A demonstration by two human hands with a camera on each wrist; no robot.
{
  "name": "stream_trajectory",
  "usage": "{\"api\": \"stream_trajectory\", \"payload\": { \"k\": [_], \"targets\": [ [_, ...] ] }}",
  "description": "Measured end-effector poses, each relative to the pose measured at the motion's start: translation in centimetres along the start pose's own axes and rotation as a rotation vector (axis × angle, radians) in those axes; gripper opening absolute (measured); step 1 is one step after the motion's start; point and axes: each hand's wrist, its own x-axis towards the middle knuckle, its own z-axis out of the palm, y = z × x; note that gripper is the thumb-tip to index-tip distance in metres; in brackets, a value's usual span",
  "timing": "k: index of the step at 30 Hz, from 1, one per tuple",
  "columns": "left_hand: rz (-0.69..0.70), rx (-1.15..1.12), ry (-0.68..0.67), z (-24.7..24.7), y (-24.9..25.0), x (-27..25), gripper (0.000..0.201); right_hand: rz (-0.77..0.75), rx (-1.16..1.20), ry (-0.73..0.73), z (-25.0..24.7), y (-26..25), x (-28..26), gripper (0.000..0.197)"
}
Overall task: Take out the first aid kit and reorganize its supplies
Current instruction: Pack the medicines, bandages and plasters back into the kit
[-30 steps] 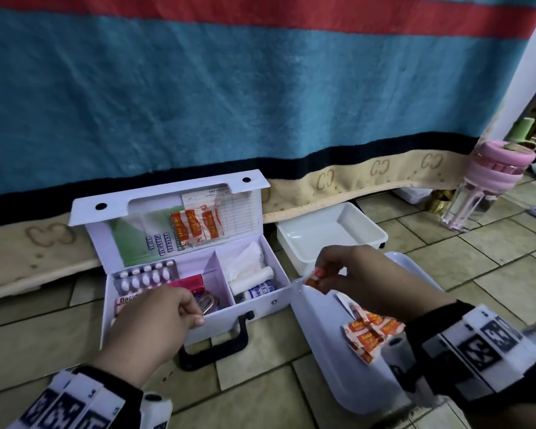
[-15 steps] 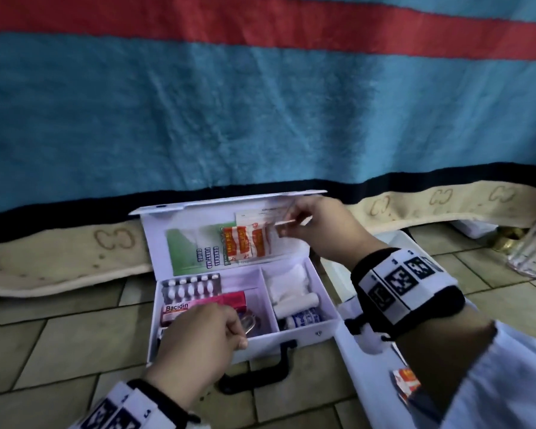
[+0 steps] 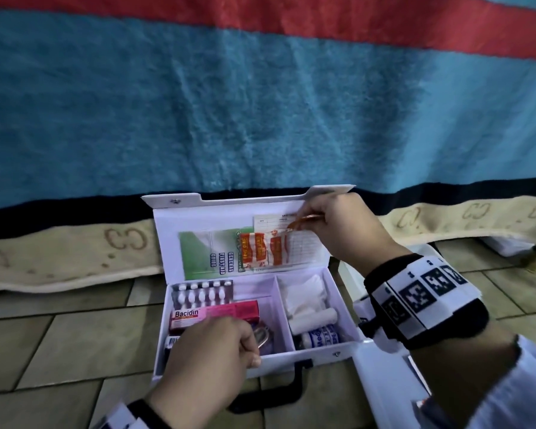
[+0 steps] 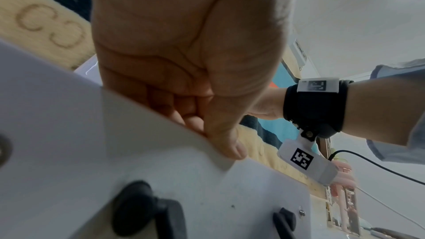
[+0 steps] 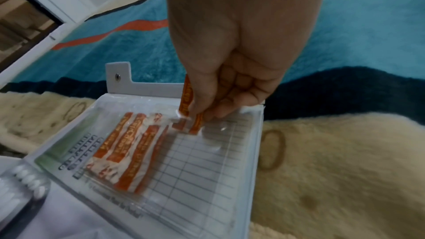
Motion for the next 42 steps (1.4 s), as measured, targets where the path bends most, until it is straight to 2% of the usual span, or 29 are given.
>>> {"api": "stream_trajectory", "payload": {
  "k": [4, 8, 16, 22, 27, 33, 37, 42],
  "targets": [
    [-0.002, -0.002, 0.006, 0.0, 0.1, 0.0, 0.016, -0.108, -0.130, -0.118, -0.3, 0.1, 0.4, 0.014],
    [-0.004, -0.003, 0.008, -0.1, 0.2, 0.0, 0.016, -0.085, -0.189, -0.282, -1.2, -0.4, 0.3, 0.027],
    [-0.020, -0.001, -0.005, 0.0, 0.1, -0.1, 0.007, -0.024, -0.308, -0.231, -1.2, -1.0, 1.0, 0.023],
    [-0.020, 0.006, -0.006, 0.1, 0.1, 0.0, 0.007, -0.068, -0.269, -0.300, -1.4, -1.4, 0.4, 0.048],
    [-0.018, 0.009, -0.003, 0.4, -0.1, 0.1, 0.010, -0.077, -0.287, -0.262, -1.3, -1.4, 0.2, 0.039],
    [-0.020, 0.012, -0.001, 0.4, -0.1, 0.1, 0.011, -0.078, -0.176, -0.159, -0.6, -2.1, 0.5, 0.015],
    [-0.021, 0.010, -0.003, 0.2, 0.0, 0.0, 0.011, -0.077, -0.084, -0.190, 0.3, -3.5, 0.9, 0.017],
    [-0.023, -0.001, -0.004, 0.1, 0.1, -0.1, 0.012, -0.122, -0.203, -0.252, 1.2, -4.6, 1.6, 0.013]
  ]
}}
